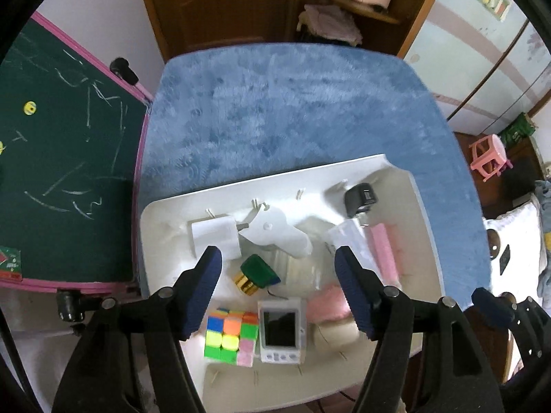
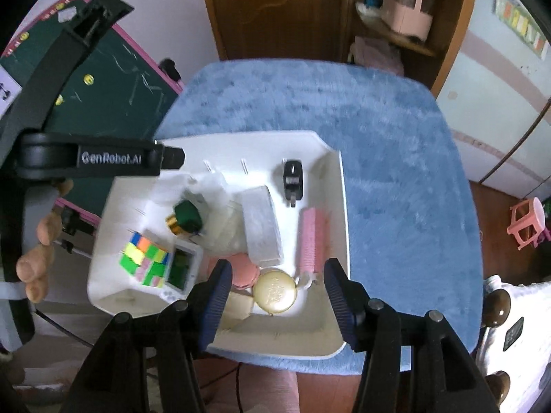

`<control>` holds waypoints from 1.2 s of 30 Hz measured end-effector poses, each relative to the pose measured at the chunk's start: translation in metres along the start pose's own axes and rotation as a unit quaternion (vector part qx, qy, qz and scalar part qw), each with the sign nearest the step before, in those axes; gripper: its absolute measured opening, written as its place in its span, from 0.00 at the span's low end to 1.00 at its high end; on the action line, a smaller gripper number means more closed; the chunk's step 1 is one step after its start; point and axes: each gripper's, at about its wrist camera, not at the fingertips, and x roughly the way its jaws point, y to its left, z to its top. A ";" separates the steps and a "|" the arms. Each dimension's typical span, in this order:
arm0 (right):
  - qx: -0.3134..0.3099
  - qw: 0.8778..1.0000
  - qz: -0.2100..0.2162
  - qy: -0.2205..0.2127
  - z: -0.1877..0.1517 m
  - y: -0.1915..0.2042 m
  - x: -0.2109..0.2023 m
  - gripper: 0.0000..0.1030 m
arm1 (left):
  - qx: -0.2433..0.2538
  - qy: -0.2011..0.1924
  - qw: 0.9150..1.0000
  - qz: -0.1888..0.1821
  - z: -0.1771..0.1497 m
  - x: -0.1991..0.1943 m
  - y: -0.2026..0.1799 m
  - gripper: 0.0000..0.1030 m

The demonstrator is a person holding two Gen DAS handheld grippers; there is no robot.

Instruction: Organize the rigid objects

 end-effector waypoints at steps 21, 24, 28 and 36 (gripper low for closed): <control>0.102 0.978 -0.107 -0.146 0.013 -0.051 -0.124 0.60 | -0.011 -0.114 0.993 0.015 -0.035 -0.114 -0.052 0.70; 0.098 0.977 -0.102 -0.158 0.016 -0.057 -0.136 0.63 | -0.013 -0.127 0.992 0.023 -0.034 -0.122 -0.062 0.70; 0.065 0.979 -0.089 -0.170 0.020 -0.053 -0.148 0.68 | -0.024 -0.144 0.989 0.030 -0.034 -0.131 -0.071 0.70; 0.030 0.978 -0.076 -0.190 0.024 -0.058 -0.157 0.69 | -0.059 -0.154 0.985 0.057 -0.035 -0.135 -0.073 0.70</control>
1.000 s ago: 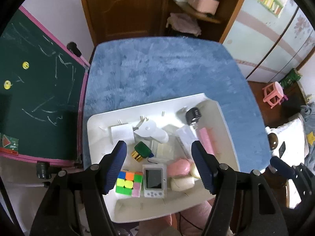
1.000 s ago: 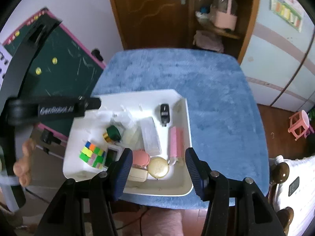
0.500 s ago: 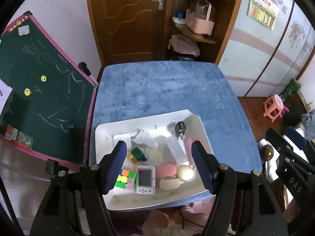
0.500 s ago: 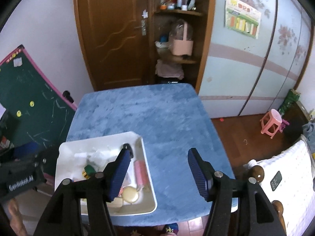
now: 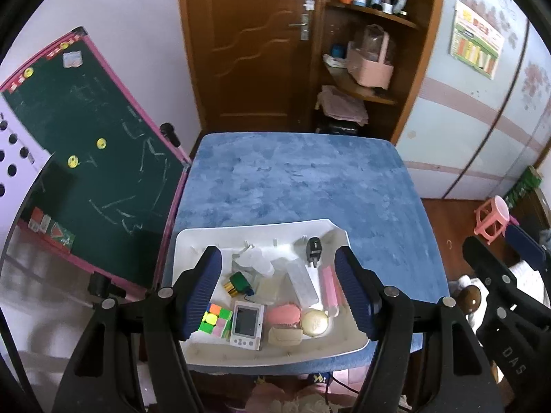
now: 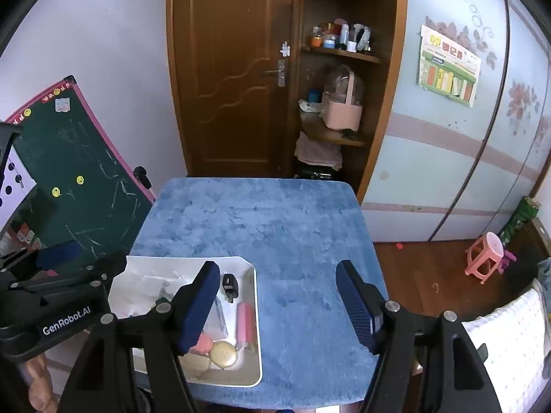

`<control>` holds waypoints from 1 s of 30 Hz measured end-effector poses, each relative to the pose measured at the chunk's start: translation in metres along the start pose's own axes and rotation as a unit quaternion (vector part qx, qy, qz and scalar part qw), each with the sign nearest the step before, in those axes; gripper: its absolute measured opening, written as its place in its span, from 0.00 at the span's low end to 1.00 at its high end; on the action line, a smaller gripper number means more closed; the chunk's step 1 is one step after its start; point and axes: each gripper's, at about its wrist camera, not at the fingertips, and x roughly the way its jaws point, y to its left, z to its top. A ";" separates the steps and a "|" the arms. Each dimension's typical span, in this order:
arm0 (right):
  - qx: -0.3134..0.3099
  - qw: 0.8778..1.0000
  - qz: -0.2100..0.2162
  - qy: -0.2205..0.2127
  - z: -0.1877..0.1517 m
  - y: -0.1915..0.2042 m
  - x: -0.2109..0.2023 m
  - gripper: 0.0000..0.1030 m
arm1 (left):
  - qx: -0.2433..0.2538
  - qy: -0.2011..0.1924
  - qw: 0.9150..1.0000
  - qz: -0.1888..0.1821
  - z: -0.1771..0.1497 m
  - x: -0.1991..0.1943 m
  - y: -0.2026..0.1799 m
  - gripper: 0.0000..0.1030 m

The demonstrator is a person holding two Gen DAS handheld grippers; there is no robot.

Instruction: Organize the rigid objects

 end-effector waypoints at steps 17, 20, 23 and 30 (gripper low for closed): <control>-0.001 1.000 0.018 0.013 0.007 -0.008 0.017 0.69 | -0.004 0.018 1.000 0.013 0.002 0.010 -0.007 0.70; 0.002 1.000 0.017 0.016 0.008 -0.007 0.021 0.69 | -0.003 0.020 1.000 0.013 0.003 0.012 -0.006 0.70; 0.003 1.000 0.015 0.016 0.009 -0.007 0.022 0.69 | -0.001 0.022 1.000 0.013 0.006 0.013 -0.006 0.70; 0.005 1.000 0.013 0.018 0.010 -0.006 0.023 0.69 | 0.001 0.025 1.000 0.014 0.008 0.015 -0.007 0.70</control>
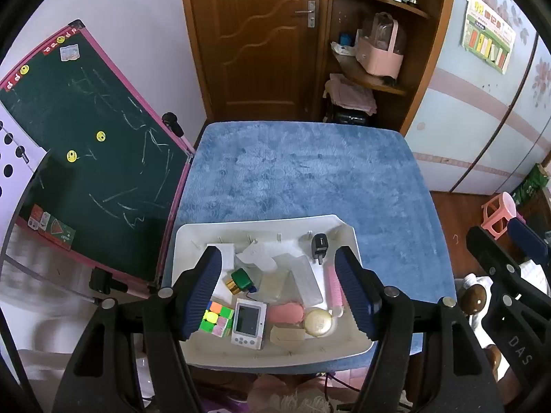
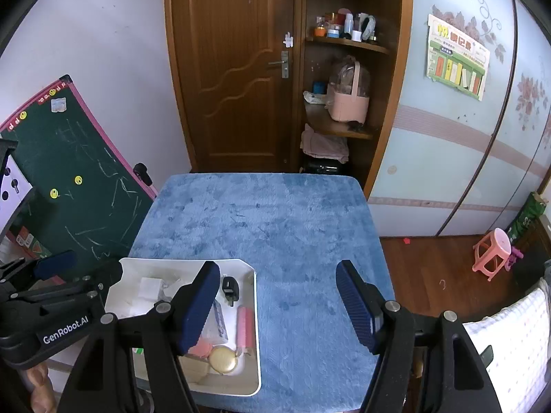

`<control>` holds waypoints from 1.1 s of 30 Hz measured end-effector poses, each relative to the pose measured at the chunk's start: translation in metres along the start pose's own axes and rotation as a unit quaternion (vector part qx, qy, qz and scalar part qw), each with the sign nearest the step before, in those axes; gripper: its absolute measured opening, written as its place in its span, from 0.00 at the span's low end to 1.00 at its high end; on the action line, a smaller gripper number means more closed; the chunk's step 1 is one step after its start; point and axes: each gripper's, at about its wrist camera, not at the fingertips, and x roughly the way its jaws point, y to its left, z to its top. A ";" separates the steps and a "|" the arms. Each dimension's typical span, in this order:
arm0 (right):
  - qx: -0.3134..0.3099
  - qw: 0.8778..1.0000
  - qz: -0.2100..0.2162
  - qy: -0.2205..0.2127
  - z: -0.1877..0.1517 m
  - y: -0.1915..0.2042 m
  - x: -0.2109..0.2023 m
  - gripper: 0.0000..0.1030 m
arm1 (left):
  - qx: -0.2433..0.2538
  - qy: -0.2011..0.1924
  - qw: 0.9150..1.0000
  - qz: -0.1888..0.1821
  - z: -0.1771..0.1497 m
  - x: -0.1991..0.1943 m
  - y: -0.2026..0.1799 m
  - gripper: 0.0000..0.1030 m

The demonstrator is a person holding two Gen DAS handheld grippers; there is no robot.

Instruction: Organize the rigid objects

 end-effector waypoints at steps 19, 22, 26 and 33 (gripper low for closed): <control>0.005 1.000 -0.004 0.010 -0.002 0.003 0.005 0.69 | -0.002 0.002 1.000 0.002 -0.001 0.001 -0.001 0.70; 0.005 1.000 -0.004 0.011 -0.002 0.003 0.005 0.69 | -0.001 0.002 1.000 0.002 -0.001 0.002 0.000 0.70; 0.004 1.000 -0.005 0.012 -0.003 0.003 0.005 0.69 | 0.000 0.003 1.000 0.003 -0.004 0.002 0.002 0.70; 0.003 1.000 -0.004 0.013 -0.004 0.003 0.005 0.69 | 0.001 0.003 1.000 0.003 -0.006 0.002 0.004 0.70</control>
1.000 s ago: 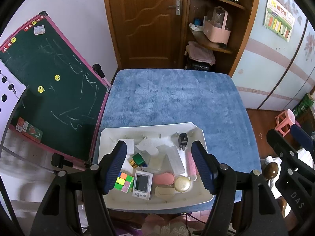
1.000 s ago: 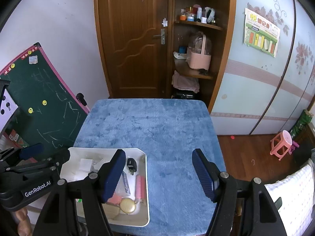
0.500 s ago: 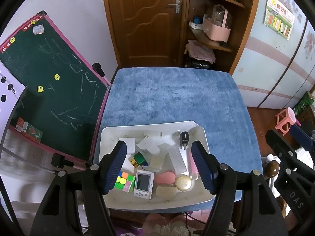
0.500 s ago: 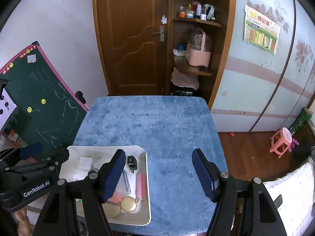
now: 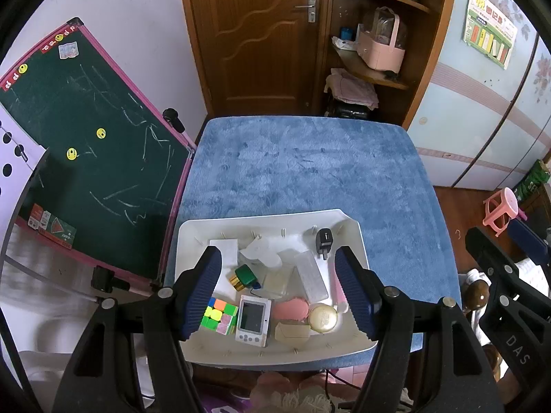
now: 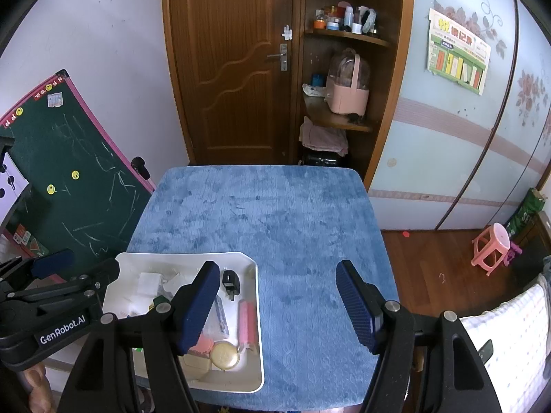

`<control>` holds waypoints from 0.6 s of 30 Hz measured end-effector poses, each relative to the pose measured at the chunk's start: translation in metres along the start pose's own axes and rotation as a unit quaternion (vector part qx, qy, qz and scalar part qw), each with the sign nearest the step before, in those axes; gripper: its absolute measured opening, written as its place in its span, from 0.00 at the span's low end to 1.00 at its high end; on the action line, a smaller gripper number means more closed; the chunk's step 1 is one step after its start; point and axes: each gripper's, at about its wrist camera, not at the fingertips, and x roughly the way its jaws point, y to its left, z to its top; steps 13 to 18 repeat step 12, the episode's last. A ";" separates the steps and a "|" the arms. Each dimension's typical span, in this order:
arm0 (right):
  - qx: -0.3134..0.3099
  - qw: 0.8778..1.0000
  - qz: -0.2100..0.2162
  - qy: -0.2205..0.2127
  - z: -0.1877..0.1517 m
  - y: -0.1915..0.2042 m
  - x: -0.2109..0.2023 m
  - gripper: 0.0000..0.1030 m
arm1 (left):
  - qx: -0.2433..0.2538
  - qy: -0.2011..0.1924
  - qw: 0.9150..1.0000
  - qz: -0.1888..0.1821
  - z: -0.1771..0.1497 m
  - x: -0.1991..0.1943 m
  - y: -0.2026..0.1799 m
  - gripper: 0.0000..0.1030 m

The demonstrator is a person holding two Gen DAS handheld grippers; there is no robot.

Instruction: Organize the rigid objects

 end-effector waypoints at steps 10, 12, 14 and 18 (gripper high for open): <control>0.002 1.000 0.001 0.003 -0.003 -0.002 0.000 0.69 | 0.000 0.000 1.000 0.003 -0.004 0.000 0.003 0.73; 0.002 1.000 0.002 0.003 -0.003 -0.002 0.000 0.69 | 0.001 0.001 1.000 0.003 -0.004 0.000 0.003 0.73; 0.002 1.000 0.002 0.003 -0.003 -0.002 0.000 0.69 | 0.001 0.001 1.000 0.003 -0.004 0.000 0.003 0.73; 0.002 1.000 0.002 0.003 -0.003 -0.002 0.000 0.69 | 0.001 0.001 1.000 0.003 -0.004 0.000 0.003 0.73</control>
